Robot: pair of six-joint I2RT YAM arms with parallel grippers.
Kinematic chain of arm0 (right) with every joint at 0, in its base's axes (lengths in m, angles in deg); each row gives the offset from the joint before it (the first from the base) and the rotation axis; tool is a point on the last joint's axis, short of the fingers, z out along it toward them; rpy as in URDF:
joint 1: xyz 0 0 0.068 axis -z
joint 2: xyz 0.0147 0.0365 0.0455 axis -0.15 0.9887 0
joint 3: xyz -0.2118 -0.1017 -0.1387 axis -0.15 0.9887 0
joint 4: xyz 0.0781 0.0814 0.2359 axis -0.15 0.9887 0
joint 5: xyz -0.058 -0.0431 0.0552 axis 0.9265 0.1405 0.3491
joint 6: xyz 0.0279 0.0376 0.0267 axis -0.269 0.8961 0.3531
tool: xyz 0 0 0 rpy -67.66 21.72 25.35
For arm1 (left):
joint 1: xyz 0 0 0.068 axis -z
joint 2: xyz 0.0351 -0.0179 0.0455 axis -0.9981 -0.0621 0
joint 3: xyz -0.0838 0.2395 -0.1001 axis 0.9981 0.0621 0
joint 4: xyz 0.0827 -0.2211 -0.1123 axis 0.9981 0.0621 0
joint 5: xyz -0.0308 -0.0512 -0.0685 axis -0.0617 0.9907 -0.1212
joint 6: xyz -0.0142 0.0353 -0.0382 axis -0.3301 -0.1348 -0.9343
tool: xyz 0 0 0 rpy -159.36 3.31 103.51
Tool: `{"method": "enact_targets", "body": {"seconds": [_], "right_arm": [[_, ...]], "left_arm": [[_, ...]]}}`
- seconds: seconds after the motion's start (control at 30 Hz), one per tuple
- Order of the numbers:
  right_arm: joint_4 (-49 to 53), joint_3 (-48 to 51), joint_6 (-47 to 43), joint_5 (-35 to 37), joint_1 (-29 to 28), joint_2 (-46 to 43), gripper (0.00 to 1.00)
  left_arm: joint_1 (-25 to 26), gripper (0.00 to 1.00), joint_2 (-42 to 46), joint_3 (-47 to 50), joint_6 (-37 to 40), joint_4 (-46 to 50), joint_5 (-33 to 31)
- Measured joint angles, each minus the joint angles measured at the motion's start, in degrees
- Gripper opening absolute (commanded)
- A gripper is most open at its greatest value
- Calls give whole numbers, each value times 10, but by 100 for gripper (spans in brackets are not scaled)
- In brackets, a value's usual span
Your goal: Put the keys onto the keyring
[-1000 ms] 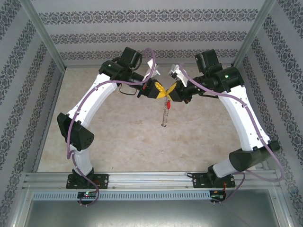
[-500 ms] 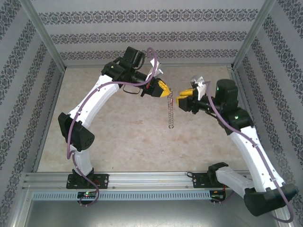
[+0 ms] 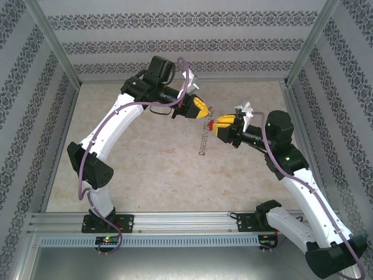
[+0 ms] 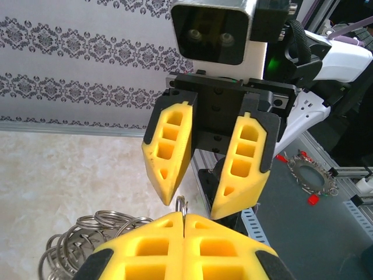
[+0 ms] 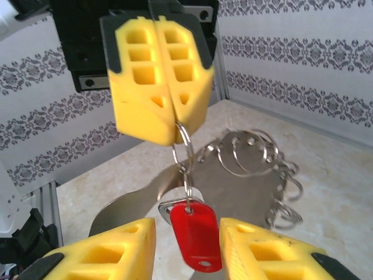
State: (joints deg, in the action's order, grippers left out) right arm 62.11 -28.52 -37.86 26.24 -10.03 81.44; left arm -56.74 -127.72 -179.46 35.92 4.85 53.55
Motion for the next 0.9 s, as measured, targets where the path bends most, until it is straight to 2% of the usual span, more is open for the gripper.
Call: {"method": "enact_targets", "body": {"seconds": [0.17,0.33,0.63,0.9], "right_arm": [[-8,0,0,0,-7,11,34],[-17,0,0,0,-7,28,28],[-31,-5,2,-5,-18,44,1],[-32,-7,2,-9,-26,49,0]], "left_arm": [[0,0,0,2,-2,-2,0],[0,0,0,3,-4,-4,0],[0,0,1,9,-5,-7,0],[0,0,1,10,-10,-7,1]]}}
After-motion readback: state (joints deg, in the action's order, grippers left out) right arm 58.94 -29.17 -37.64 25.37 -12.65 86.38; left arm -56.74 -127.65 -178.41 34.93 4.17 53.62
